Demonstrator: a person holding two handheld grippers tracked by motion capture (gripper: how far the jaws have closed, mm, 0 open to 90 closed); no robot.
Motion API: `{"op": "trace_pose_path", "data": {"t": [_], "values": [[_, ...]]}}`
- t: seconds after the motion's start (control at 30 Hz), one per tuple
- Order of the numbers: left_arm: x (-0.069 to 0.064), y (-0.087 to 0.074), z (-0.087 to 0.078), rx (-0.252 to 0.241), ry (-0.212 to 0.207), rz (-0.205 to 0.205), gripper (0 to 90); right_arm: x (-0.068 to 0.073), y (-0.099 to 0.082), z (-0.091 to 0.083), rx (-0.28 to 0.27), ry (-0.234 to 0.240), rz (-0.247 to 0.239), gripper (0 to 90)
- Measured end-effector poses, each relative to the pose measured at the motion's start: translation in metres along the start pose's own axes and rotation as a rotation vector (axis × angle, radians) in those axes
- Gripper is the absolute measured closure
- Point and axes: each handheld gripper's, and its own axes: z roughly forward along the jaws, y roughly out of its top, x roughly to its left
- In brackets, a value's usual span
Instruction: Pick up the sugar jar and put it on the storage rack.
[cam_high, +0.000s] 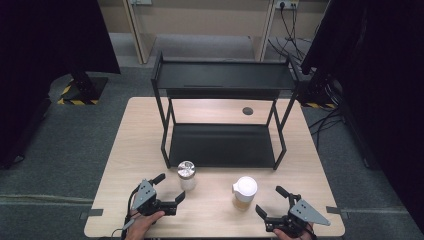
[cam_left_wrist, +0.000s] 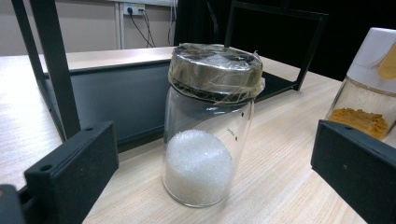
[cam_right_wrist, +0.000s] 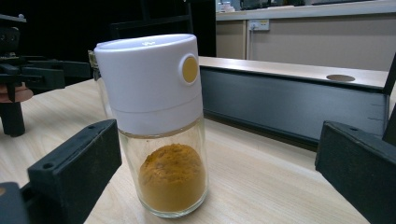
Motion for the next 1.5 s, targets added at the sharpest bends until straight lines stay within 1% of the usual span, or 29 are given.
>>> {"op": "trace_pose_path", "data": {"t": [0.13,0.27,0.4,0.5,0.77,1.03,1.27,1.5], "values": [[0.000,0.001,0.001,-0.004,-0.001,0.006,0.2,0.000,0.000,0.000,-0.001,0.001,0.002,0.6],[0.001,0.003,0.004,0.005,-0.004,0.003,0.2,0.000,-0.001,0.001,0.002,0.001,0.003,0.6],[0.001,0.005,0.007,0.013,-0.005,0.015,0.2,0.000,-0.001,0.001,0.000,0.000,0.006,0.6],[0.001,0.006,0.008,0.015,-0.003,0.011,0.2,0.000,-0.001,0.001,-0.002,0.000,0.007,0.6],[0.001,0.009,0.013,0.019,-0.005,0.025,0.2,-0.001,-0.002,0.002,0.000,0.001,0.013,0.6],[-0.001,0.014,0.026,0.038,-0.001,0.046,0.2,-0.002,-0.003,0.002,-0.003,0.003,0.021,0.6],[-0.002,0.015,0.034,0.056,-0.005,0.050,0.3,-0.002,-0.003,0.003,-0.002,0.007,0.025,0.6],[-0.001,0.020,0.043,0.071,-0.007,0.059,1.0,-0.003,-0.004,0.003,-0.003,0.010,0.028,0.6]]}}
